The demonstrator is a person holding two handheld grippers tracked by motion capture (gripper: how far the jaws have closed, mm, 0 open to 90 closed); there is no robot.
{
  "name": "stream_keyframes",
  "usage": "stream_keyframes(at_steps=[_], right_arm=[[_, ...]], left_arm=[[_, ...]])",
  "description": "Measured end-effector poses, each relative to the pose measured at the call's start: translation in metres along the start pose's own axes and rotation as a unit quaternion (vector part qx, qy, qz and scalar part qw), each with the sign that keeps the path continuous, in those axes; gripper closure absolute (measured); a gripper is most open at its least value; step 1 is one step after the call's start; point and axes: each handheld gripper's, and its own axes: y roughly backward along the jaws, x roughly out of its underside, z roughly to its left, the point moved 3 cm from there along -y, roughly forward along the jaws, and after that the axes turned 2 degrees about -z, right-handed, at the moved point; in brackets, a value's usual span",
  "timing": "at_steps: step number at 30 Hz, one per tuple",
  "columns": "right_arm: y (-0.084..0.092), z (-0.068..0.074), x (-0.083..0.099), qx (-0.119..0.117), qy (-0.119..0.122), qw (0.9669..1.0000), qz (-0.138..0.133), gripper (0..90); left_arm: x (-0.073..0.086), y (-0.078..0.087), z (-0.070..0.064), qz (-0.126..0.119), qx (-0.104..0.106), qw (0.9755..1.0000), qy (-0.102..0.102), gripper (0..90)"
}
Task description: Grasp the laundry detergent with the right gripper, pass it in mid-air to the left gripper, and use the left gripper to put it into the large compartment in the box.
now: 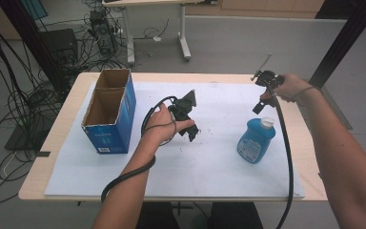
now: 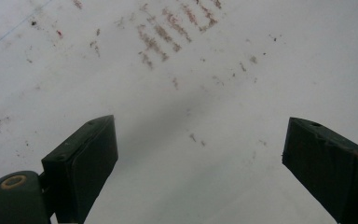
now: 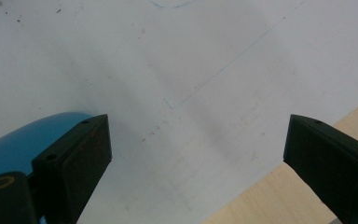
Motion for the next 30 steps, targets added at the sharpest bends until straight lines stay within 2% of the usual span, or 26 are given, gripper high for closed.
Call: stream_keyframes(at_steps=[9,17,23,27,29,30], right_arm=[[0.002,-0.004,0.003,-0.004,0.003,1.0,-0.004,7.7],[-0.003,-0.005,0.0,-0.005,0.008,1.0,-0.002,7.6],[-0.001,-0.009,0.004,-0.005,0.0,1.0,-0.004,7.4],[0.003,-0.011,0.009,-0.001,-0.011,0.9999,-0.005,7.3],[0.004,-0.013,0.012,-0.003,-0.008,0.9999,-0.011,7.2],[0.007,-0.013,0.014,-0.002,-0.016,0.9998,-0.011,7.2]], left_arm=[[-0.003,0.001,-0.004,-0.005,0.003,1.0,-0.002,10.7],[-0.002,0.003,0.001,-0.003,0.006,1.0,0.003,10.4],[-0.004,0.004,0.003,-0.008,0.005,0.9999,0.006,10.4],[-0.002,0.002,0.004,-0.002,0.003,1.0,0.004,10.3],[-0.002,0.002,0.004,0.0,0.003,1.0,0.005,10.3],[-0.001,0.002,0.005,0.0,0.003,1.0,0.004,10.1]])
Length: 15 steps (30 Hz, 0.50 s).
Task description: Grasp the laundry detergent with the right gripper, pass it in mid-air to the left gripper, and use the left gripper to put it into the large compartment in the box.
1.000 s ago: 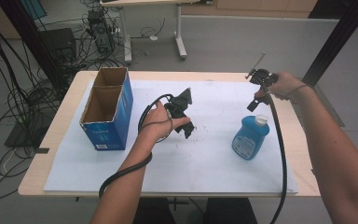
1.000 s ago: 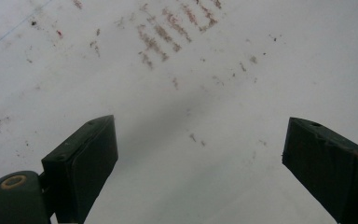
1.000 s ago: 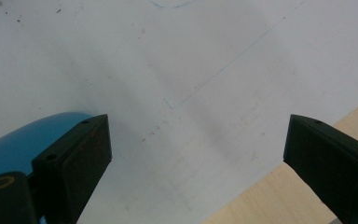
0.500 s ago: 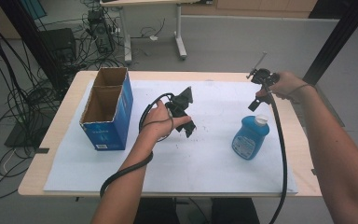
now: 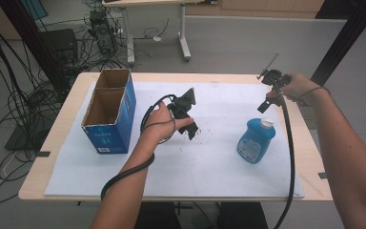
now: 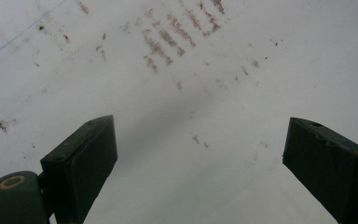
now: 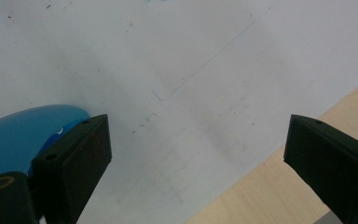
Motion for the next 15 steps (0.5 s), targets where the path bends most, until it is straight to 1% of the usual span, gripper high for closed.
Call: stream_keyframes(at_steps=[4,5,6,7,10,11,15], right_arm=[[0.005,-0.002,0.005,0.004,-0.001,1.0,-0.002,7.3],[0.01,-0.001,0.009,0.008,-0.015,0.9999,0.002,7.4],[0.01,-0.001,0.01,0.008,-0.016,0.9998,0.001,7.4],[0.012,-0.001,0.013,0.01,-0.025,0.9996,0.002,7.4],[0.013,-0.001,0.017,0.01,-0.03,0.9995,-0.001,7.5],[0.013,-0.003,0.024,0.011,-0.029,0.9995,0.003,7.4],[0.013,-0.006,0.035,0.019,-0.038,0.999,0.009,7.8]], left_arm=[[0.001,0.001,0.0,0.0,0.002,1.0,0.0,9.8],[0.001,0.001,0.0,-0.001,0.001,1.0,0.002,9.8],[0.002,0.001,0.001,0.0,0.0,1.0,0.001,9.8],[0.002,0.001,0.001,0.0,0.0,1.0,0.003,9.8],[0.002,0.002,0.001,-0.004,-0.001,1.0,0.001,9.8],[0.003,0.002,0.001,-0.003,0.0,1.0,0.004,9.8],[0.003,0.003,0.0,0.001,0.001,1.0,0.0,9.9]])
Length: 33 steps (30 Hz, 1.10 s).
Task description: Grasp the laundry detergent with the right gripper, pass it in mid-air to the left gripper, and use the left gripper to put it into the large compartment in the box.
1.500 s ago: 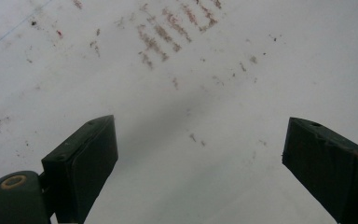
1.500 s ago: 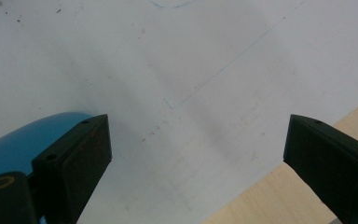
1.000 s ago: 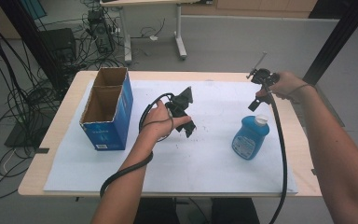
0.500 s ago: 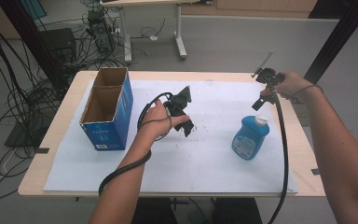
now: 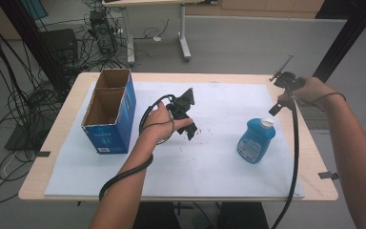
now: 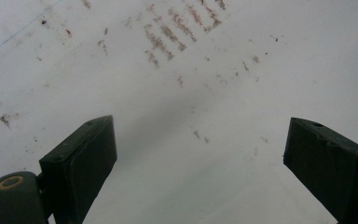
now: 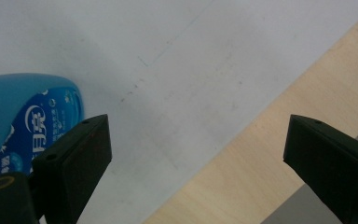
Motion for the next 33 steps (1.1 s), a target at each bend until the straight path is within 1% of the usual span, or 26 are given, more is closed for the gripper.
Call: stream_keyframes(at_steps=[2,4,7,9,12,13,14,15,19,24,25,26,28,29,33], right_arm=[[0.001,-0.002,0.006,-0.003,-0.002,1.0,-0.003,8.0],[0.002,-0.002,0.01,-0.002,-0.004,1.0,-0.004,7.9],[0.004,-0.003,0.014,-0.002,-0.005,1.0,-0.004,7.8],[0.007,-0.003,0.02,0.004,-0.002,1.0,-0.003,7.8],[0.009,-0.003,0.026,0.019,0.003,0.9998,0.007,7.8],[0.01,-0.002,0.028,0.021,-0.001,0.9998,0.008,7.8],[0.01,-0.002,0.029,0.021,0.0,0.9997,0.008,7.8],[0.01,-0.002,0.03,0.022,0.001,0.9997,0.008,7.8],[0.009,-0.001,0.037,0.021,0.0,0.9998,0.006,7.9],[0.007,-0.001,0.046,0.033,0.0,0.9994,0.004,8.2],[0.007,-0.001,0.049,0.03,-0.002,0.9996,0.004,8.8],[0.006,-0.001,0.05,0.027,-0.002,0.9996,0.002,8.7],[0.005,-0.001,0.055,0.023,-0.005,0.9997,-0.007,8.6],[0.005,0.0,0.057,0.022,-0.007,0.9997,-0.009,8.5],[0.003,0.004,0.063,0.01,-0.005,0.9997,-0.022,8.5]], left_arm=[[0.0,0.001,0.0,-0.002,0.0,1.0,0.001,9.9],[0.0,0.002,0.001,-0.003,0.0,1.0,0.003,9.9],[0.001,0.004,0.001,-0.005,0.002,1.0,0.005,9.9],[0.002,0.005,0.001,-0.008,0.002,0.9999,0.007,9.9],[0.004,0.004,0.002,-0.007,0.001,0.9999,0.009,9.9],[0.004,0.004,0.002,-0.007,0.001,0.9999,0.009,9.9],[0.005,0.004,0.003,-0.009,0.002,0.9999,0.013,9.9],[0.006,0.005,0.003,-0.006,0.002,0.9999,0.011,9.9],[0.008,0.008,0.002,-0.015,0.002,0.9998,0.014,9.9],[0.01,0.01,0.001,-0.021,0.004,0.9996,0.018,9.8],[0.011,0.01,0.001,-0.022,0.005,0.9996,0.018,9.9],[0.011,0.009,0.001,-0.023,0.005,0.9995,0.023,9.9],[0.013,0.009,0.001,-0.022,0.002,0.9995,0.022,9.9],[0.013,0.008,0.0,-0.023,0.002,0.9994,0.024,9.8],[0.018,0.005,-0.003,-0.022,-0.001,0.9995,0.024,9.8]])
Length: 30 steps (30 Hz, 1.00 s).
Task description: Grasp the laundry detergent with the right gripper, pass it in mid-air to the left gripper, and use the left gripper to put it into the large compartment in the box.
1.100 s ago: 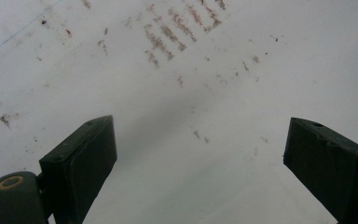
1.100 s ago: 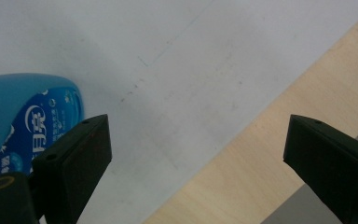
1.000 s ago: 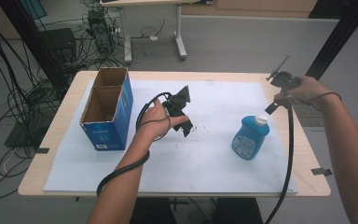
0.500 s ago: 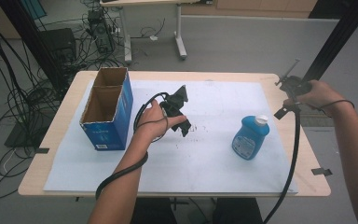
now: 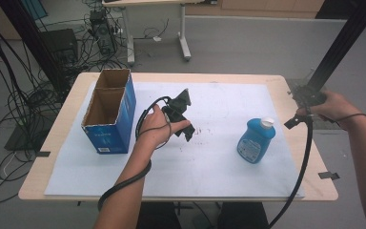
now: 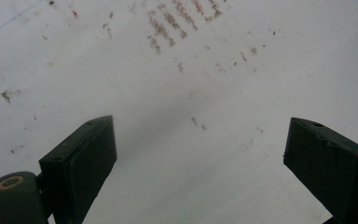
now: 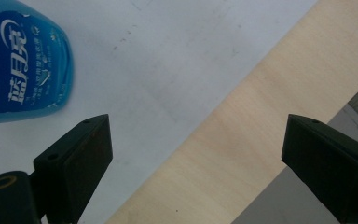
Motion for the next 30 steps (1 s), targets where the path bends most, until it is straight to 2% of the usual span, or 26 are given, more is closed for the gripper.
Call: stream_keyframes(at_steps=[9,20,25,30], right_arm=[[-0.001,0.009,0.015,-0.003,0.014,0.9999,-0.001,8.5],[-0.002,0.017,0.031,-0.016,0.013,0.9996,-0.019,8.3],[-0.002,0.022,0.035,-0.017,0.017,0.9994,-0.027,8.3],[-0.004,0.029,0.041,-0.019,0.015,0.9992,-0.033,8.2]], left_arm=[[0.014,-0.004,-0.006,0.0,0.004,1.0,0.004,9.7],[0.024,-0.01,-0.017,0.006,0.002,1.0,0.001,9.7],[0.029,-0.012,-0.022,0.006,0.013,0.9999,0.001,9.7],[0.034,-0.015,-0.023,0.004,0.008,1.0,0.004,9.7]])
